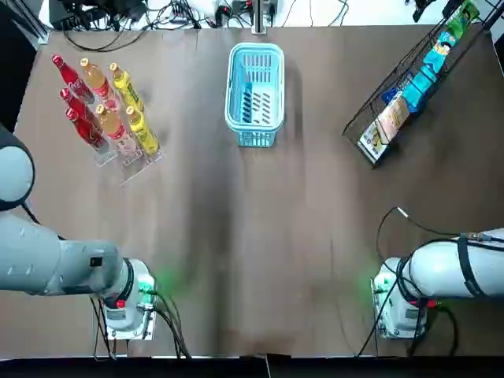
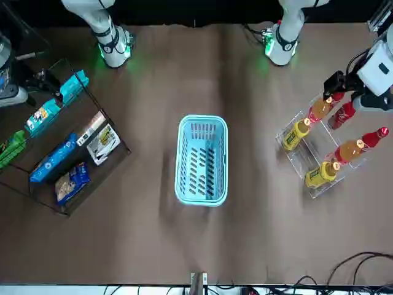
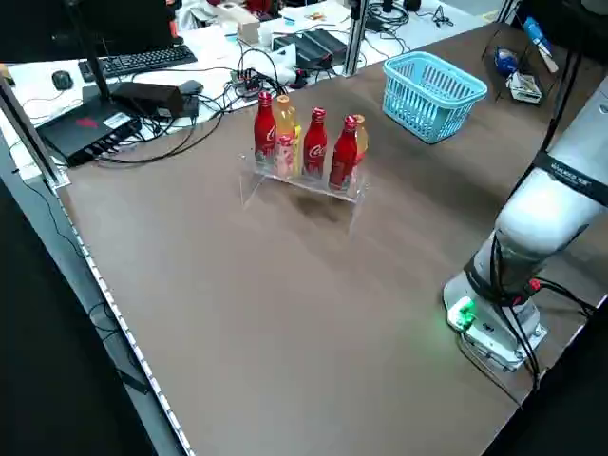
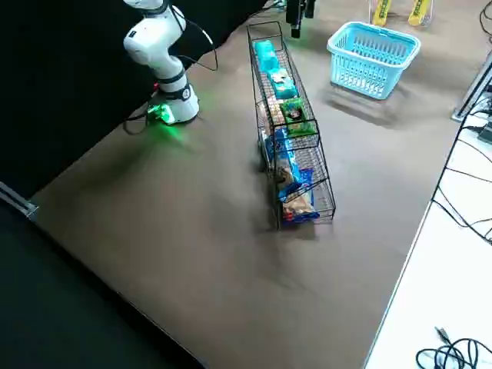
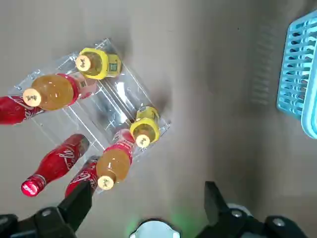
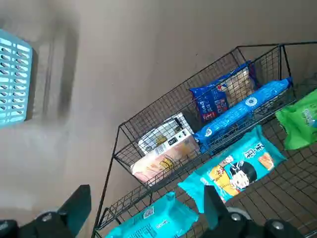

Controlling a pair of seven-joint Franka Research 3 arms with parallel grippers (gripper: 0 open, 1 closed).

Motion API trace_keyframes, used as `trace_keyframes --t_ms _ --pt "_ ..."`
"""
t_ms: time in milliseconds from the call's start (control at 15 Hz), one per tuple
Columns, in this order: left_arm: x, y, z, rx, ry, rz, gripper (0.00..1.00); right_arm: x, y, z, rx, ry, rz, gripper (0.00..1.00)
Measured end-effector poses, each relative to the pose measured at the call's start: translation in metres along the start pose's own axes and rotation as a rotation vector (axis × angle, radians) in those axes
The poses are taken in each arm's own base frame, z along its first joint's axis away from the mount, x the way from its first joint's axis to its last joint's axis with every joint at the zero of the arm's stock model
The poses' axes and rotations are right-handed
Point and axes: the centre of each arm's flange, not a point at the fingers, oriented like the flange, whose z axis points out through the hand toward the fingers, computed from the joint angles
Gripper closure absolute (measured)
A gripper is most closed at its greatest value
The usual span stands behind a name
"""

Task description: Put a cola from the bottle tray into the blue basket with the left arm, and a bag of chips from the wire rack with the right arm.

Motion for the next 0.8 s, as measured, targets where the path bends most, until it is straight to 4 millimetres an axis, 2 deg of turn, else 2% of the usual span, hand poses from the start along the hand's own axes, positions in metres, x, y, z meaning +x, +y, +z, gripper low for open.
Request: trace_keyframes --t_ms 533,667,800 --pt "-0.001 -0.007 0.001 0.006 -0.003 -0.016 0.0 0.001 -0.002 0.0 0.0 0.003 -0.004 0.0" --pt "0.002 -0.025 0.014 0.01 -0.043 -0.059 0.0 0.001 -0.01 0.001 -0.002 0.001 -0.022 0.0" --pt "0.007 -0.056 0.035 0.001 -0.092 -0.119 0.0 0.003 -0.023 0.004 -0.015 -0.006 -0.049 0.0"
